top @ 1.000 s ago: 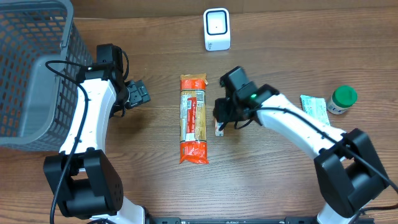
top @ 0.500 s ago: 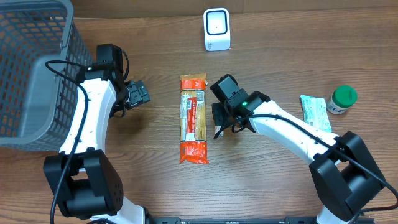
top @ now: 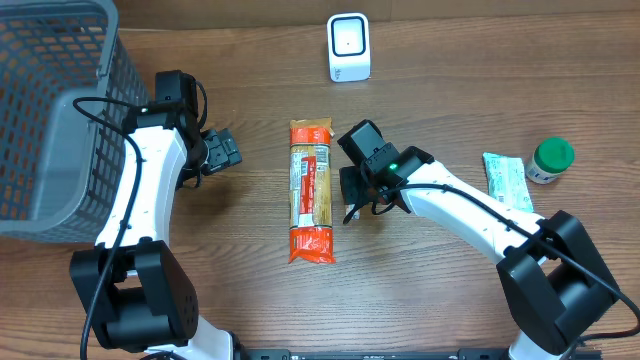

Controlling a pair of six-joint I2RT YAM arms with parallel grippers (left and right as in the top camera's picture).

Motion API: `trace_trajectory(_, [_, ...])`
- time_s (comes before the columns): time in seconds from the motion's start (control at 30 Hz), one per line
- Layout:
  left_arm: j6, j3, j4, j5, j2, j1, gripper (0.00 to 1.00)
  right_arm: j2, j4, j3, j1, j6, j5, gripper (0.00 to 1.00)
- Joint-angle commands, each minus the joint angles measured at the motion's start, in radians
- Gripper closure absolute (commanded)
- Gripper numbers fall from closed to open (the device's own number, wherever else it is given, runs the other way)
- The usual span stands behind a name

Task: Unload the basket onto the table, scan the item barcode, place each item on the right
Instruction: 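Move the right gripper left toward the small orange stick pack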

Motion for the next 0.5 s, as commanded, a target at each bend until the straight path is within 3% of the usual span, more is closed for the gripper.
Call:
trace_trajectory(0.0, [0.012,0.008,0.002,-0.009,-0.002,-0.002,0.00,0.004,-0.004,-0.010,0.000,0.026,-0.012,0.52])
trace_trajectory(0.47, [0.012,0.008,0.002,-0.009,-0.002,-0.002,0.00,0.004,0.039,-0.060,0.000,0.031,-0.011,0.52])
